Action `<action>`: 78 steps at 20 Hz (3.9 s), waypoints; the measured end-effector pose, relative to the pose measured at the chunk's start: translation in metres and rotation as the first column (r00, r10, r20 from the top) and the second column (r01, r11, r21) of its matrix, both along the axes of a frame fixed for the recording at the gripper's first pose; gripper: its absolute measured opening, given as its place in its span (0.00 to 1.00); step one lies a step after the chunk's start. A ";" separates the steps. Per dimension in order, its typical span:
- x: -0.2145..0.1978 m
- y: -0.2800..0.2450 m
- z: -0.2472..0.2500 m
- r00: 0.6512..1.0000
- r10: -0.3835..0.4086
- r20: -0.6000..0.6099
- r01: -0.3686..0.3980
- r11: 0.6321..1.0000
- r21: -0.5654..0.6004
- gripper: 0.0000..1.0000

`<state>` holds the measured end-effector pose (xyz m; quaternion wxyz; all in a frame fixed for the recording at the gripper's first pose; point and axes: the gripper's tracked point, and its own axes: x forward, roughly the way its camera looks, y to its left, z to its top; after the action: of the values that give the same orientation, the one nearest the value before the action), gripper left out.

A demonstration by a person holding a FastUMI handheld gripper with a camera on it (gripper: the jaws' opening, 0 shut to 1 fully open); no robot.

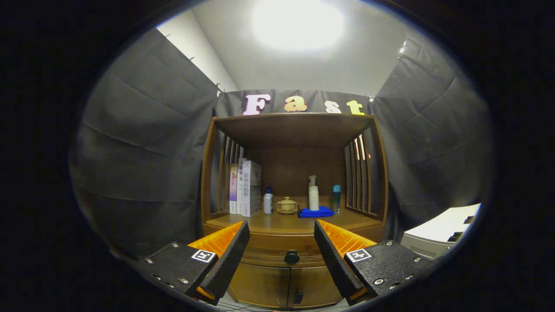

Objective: Pull open the drawer, take out the items inside it, and place them on the countertop above the cabinet.

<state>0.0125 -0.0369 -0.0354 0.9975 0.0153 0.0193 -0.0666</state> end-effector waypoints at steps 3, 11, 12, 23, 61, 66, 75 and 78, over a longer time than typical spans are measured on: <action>0.016 -0.010 -0.018 0.999 -0.038 -0.030 0.038 0.999 0.022 0.93; 0.064 -0.028 -0.072 0.990 -0.074 -0.122 0.080 0.996 0.050 0.93; 0.070 -0.030 -0.078 0.989 -0.074 -0.131 0.081 0.996 0.049 0.93; 0.133 -0.043 -0.125 0.977 -0.043 -0.211 0.061 0.995 0.081 0.94; 0.073 -0.024 -0.160 0.929 -0.026 -0.370 0.034 0.999 0.015 0.40; 0.051 -0.018 -0.154 0.930 -0.019 -0.367 0.025 1.000 0.012 0.40; 0.018 -0.006 -0.146 0.930 -0.010 -0.368 0.015 1.000 0.012 0.40; 0.011 -0.002 -0.145 0.929 -0.005 -0.371 0.008 1.000 0.007 0.40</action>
<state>0.0234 -0.0391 -0.1802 0.9756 0.0070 0.2075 -0.0716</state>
